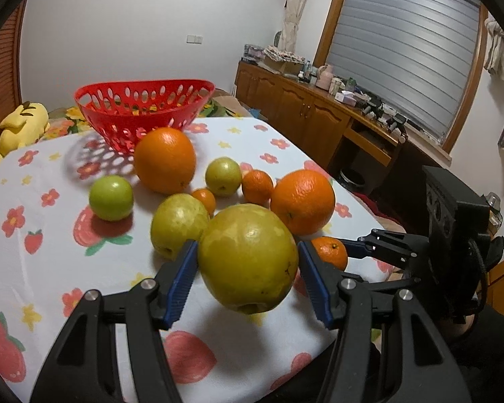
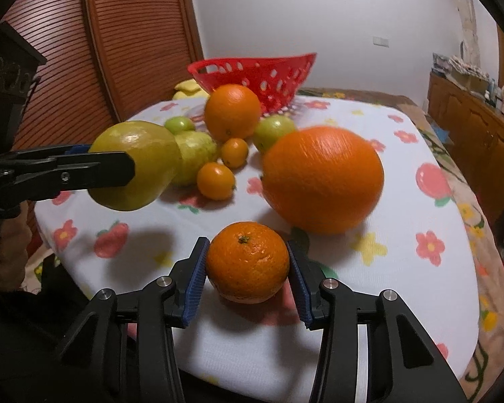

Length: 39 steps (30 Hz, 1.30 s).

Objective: Organize fruits
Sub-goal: 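Lift both held fruits and carry them over the red basket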

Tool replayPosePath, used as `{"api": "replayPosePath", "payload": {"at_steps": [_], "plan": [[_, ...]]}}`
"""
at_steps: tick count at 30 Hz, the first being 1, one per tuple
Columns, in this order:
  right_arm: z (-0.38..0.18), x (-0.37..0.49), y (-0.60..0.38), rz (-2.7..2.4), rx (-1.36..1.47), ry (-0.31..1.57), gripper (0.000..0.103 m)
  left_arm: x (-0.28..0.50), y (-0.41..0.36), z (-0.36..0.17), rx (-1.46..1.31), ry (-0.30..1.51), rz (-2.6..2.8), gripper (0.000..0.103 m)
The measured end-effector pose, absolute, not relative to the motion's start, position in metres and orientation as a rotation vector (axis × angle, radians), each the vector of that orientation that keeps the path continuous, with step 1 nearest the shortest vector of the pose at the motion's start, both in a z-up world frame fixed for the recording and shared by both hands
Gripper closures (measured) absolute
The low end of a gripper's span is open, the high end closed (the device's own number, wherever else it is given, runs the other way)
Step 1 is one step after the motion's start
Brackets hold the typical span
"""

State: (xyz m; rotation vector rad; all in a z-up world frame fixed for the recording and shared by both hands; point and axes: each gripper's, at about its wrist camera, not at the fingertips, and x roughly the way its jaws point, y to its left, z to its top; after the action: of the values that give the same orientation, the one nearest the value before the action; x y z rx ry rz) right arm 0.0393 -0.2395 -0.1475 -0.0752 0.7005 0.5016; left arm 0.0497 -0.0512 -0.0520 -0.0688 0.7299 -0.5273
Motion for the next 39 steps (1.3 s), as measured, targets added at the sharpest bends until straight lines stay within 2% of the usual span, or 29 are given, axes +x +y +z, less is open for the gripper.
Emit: {"api": "replayPosePath", "payload": {"at_steps": [25,39], "plan": [[-0.065,0.072,-0.222,0.548,-0.127,0.546,0.057,0.083,-0.009,-0.003,-0.08,0.61,-0.419,0.044],[-0.035,0.11,-0.212,0.566,-0.14,0.525,0.057,0.116,0.0,0.011,-0.066,0.589,-0.385,0.044]]}}
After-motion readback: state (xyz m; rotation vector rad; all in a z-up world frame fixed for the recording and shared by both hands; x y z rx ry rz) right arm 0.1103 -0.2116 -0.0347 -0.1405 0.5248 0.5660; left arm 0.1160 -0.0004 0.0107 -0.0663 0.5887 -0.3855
